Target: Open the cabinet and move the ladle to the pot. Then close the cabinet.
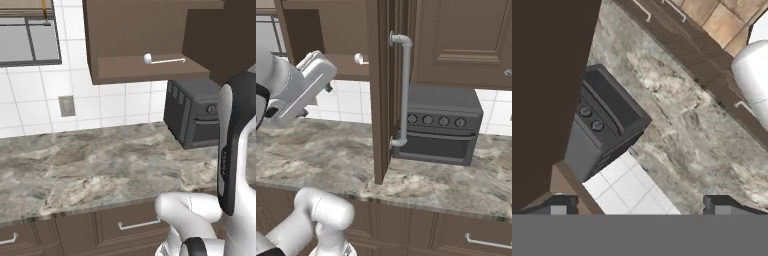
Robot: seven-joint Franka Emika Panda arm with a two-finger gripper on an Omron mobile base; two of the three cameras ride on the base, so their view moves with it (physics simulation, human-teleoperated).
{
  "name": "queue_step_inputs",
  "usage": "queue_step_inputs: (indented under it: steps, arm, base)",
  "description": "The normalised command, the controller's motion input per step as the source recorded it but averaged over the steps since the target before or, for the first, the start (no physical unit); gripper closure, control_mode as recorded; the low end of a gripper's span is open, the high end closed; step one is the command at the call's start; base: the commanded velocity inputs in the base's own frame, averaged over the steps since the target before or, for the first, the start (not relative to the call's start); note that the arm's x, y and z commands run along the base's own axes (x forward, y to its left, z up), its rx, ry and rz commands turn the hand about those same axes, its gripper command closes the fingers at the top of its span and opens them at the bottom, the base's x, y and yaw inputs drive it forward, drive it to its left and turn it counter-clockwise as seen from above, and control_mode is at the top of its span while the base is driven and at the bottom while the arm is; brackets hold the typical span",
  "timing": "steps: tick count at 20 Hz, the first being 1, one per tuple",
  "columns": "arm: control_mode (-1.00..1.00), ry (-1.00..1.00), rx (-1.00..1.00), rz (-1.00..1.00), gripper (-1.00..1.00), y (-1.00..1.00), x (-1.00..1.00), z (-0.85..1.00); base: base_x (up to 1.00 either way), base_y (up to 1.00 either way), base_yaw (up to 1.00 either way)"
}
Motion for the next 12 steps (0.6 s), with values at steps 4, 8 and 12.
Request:
queue_step_inputs:
  steps: [4, 8, 12]
  arm:
    - [-1.0, 0.04, -0.12, 0.42, -1.0, 0.36, 0.0, 0.01]
    - [-1.0, 0.02, -0.05, 0.26, -1.0, 0.3, 0.03, 0.41]
    - [-1.0, 0.03, -0.01, 0.1, -1.0, 0.26, 0.14, 0.6]
  base:
    - [0.0, 0.0, 0.0]
    - [0.0, 0.0, 0.0]
    - [0.0, 0.0, 0.0]
